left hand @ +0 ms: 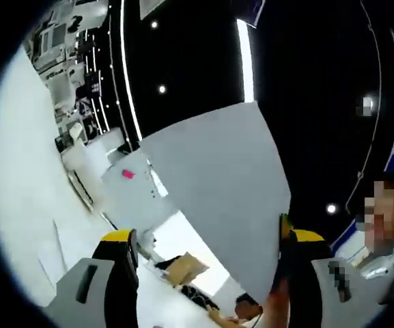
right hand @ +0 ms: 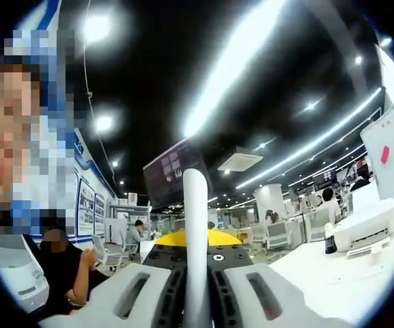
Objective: Organize the stack of printing papers by aligning and flattening the scattered papers on the table
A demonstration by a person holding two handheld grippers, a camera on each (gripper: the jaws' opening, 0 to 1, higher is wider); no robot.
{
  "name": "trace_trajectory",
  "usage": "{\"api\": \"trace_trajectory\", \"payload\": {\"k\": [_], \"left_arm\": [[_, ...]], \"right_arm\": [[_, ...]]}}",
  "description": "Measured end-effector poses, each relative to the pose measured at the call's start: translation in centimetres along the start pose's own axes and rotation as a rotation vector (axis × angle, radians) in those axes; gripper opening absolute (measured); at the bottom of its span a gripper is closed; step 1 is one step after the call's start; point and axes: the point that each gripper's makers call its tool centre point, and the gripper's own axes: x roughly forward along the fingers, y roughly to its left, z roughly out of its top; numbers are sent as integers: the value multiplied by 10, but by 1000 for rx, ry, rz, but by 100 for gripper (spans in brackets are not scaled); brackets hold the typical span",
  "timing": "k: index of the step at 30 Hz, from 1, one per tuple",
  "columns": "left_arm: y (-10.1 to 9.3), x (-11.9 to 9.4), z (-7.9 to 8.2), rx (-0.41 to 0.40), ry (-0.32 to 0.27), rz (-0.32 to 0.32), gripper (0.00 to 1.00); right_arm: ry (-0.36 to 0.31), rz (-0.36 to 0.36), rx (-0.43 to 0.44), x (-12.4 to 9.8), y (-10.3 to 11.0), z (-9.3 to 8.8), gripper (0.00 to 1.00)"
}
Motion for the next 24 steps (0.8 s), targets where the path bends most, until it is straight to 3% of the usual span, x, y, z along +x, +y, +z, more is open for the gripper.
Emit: {"api": "trace_trajectory", "payload": {"k": [9,13,24], "left_arm": [[2,2,3,23,-32,10,89],[-1,4,6,68,-50,-3,78],[-1,4,17,83,-101,-9,64]], "right_arm": [[-4,15,33,3,0,-4,2],[-14,25,57,4,2,-7,2],[3,16,94,7,-6,-22,2]]}}
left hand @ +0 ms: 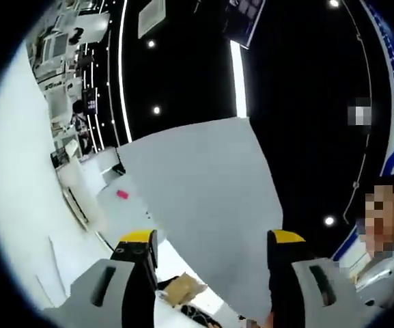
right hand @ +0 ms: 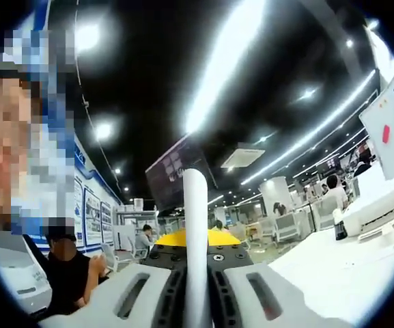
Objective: Organize the stack of printing papers by aligning and flattening the scattered papers on the table
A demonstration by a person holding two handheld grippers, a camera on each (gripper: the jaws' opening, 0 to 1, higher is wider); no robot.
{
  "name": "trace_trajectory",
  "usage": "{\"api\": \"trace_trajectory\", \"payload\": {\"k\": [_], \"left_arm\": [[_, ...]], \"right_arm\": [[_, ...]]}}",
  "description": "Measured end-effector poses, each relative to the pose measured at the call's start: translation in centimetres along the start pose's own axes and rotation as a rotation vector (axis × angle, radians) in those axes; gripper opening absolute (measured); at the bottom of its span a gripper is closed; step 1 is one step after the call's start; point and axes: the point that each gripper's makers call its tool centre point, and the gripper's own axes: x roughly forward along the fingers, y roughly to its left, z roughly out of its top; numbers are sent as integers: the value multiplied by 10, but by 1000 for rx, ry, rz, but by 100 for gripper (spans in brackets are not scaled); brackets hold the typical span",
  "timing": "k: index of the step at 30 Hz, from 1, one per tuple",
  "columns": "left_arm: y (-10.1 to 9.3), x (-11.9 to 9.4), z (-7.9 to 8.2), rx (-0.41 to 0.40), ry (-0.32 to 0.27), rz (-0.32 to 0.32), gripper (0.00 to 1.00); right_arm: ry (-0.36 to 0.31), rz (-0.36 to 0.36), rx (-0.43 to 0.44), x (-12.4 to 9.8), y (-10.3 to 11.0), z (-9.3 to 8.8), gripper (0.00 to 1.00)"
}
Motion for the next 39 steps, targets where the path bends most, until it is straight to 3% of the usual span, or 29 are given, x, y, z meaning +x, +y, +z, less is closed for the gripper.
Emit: {"api": "trace_trajectory", "payload": {"k": [10,14,22,27,39], "left_arm": [[4,-1,5,4,-32,16,58],[3,-3,6,10,-37,13,51],[1,-5,16,5,-84,11,48],[0,-5,16,7,-89,11,46],[6,-10,25,1,-128,28,32]], "right_arm": [[17,-34,21,1,-10,-16,2],[25,-59,36,0,-17,-23,2],[20,-215,66,-12,-62,-32,2],[9,-196,152,-11,-64,-41,2],[-3,-177,213,-6,-52,-53,2]]}}
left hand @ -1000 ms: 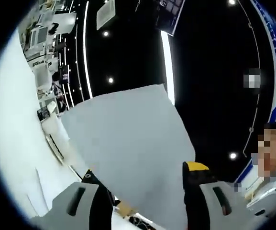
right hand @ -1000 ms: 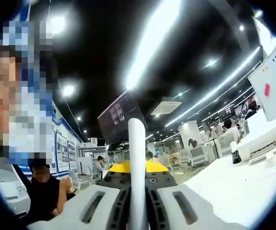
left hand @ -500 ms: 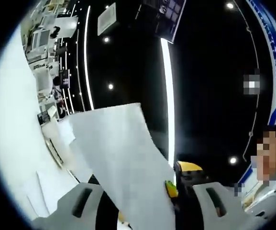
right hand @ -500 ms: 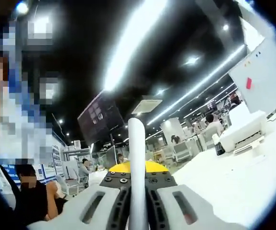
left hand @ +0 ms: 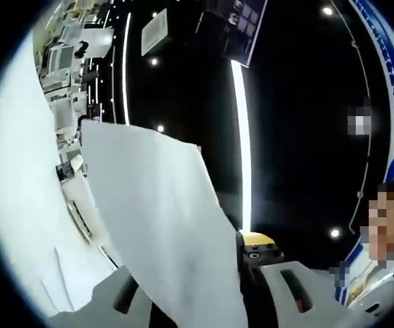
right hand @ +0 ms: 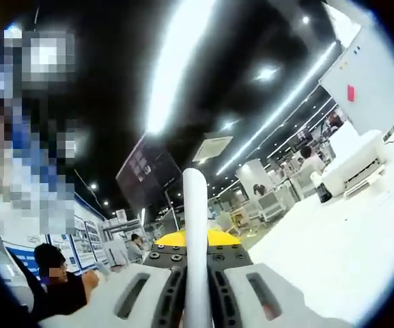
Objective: Organize the stack of printing papers by aligning and flattening the scattered papers on the table
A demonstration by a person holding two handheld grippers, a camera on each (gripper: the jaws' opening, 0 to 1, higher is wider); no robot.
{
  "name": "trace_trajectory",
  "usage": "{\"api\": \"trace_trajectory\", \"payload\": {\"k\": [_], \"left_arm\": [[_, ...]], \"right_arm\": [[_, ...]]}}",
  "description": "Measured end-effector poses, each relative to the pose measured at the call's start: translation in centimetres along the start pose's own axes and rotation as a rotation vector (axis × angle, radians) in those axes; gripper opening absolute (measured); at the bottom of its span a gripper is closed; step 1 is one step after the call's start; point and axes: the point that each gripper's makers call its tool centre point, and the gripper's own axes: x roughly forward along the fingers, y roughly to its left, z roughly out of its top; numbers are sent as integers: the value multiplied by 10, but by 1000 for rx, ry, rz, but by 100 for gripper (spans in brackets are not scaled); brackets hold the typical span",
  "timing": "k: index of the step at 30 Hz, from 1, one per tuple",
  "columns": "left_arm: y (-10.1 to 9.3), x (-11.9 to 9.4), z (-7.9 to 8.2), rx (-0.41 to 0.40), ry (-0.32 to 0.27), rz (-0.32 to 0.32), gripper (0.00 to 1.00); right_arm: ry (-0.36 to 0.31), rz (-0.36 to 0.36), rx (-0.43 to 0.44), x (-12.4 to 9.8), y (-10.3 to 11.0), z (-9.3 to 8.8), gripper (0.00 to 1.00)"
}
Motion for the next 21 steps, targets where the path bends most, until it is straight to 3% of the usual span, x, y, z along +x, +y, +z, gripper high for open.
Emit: {"api": "trace_trajectory", "payload": {"k": [2,8,17,21], "left_arm": [[3,-1,2,0,-5,9,32],[6,-4,5,-16,-25,25,31],[6,-4,6,-21,-30,23,30],[8,-4,6,-3,-26,31,23]], "right_arm": [[-20,-10,13,0,-1,-4,2],[0,-11,61,4,-2,-23,2],[1,-6,75,7,2,-30,2],[12,-4,72,8,3,-33,3]]}}
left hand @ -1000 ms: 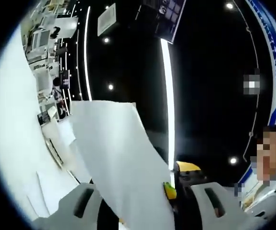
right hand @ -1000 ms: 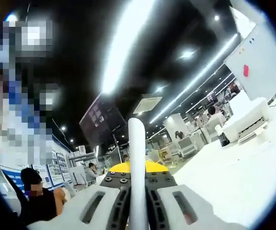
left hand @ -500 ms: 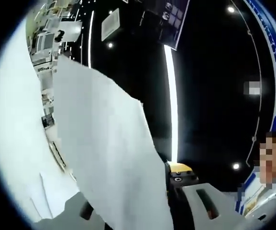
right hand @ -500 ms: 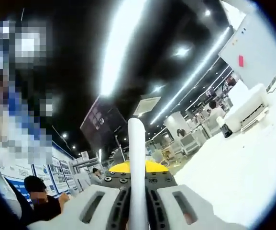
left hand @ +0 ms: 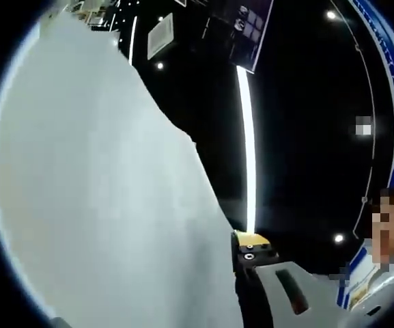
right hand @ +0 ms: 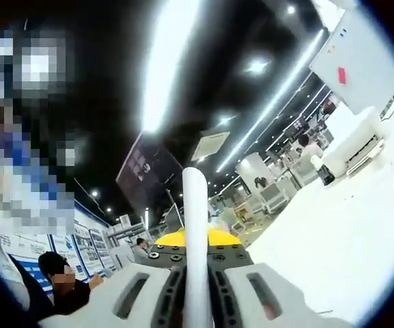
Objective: Organize the stack of printing papers by aligning and flattening the scattered papers on the table
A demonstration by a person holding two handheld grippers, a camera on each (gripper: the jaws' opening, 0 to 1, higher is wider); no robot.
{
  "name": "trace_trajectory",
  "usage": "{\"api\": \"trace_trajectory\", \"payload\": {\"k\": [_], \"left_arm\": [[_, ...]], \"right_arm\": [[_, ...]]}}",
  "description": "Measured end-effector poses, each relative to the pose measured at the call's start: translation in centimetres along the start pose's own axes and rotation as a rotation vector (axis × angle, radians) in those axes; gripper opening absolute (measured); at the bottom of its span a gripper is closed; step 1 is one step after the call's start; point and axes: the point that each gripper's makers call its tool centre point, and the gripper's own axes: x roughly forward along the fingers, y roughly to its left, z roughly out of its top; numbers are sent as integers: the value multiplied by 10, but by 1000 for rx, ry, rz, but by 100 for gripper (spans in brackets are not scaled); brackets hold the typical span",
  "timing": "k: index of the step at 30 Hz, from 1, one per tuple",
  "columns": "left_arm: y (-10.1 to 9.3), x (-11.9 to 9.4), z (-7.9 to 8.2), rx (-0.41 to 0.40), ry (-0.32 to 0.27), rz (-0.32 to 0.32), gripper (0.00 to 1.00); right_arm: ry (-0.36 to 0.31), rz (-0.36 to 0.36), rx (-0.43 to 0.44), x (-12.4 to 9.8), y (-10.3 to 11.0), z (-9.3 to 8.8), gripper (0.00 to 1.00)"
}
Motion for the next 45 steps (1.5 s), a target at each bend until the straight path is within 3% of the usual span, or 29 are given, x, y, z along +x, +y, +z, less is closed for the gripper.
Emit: {"api": "trace_trajectory", "payload": {"k": [7,19,31,40,45], "left_arm": [[1,-2,2,11,0,9,6],[7,-6,6,-1,4,41,6],[6,-14,9,48,36,69,5],[9,-21,18,62,21,97,5],[16,-29,30,74,1,131,5]], "right_arm": [[6,-12,-6,-1,-3,-4,5],[18,-45,-87,-4,-9,-2,13],[23,-89,-122,-16,-24,6,18],[-2,-123,-139,-27,-33,17,18],[-49,-147,-135,-39,-44,31,12]]}}
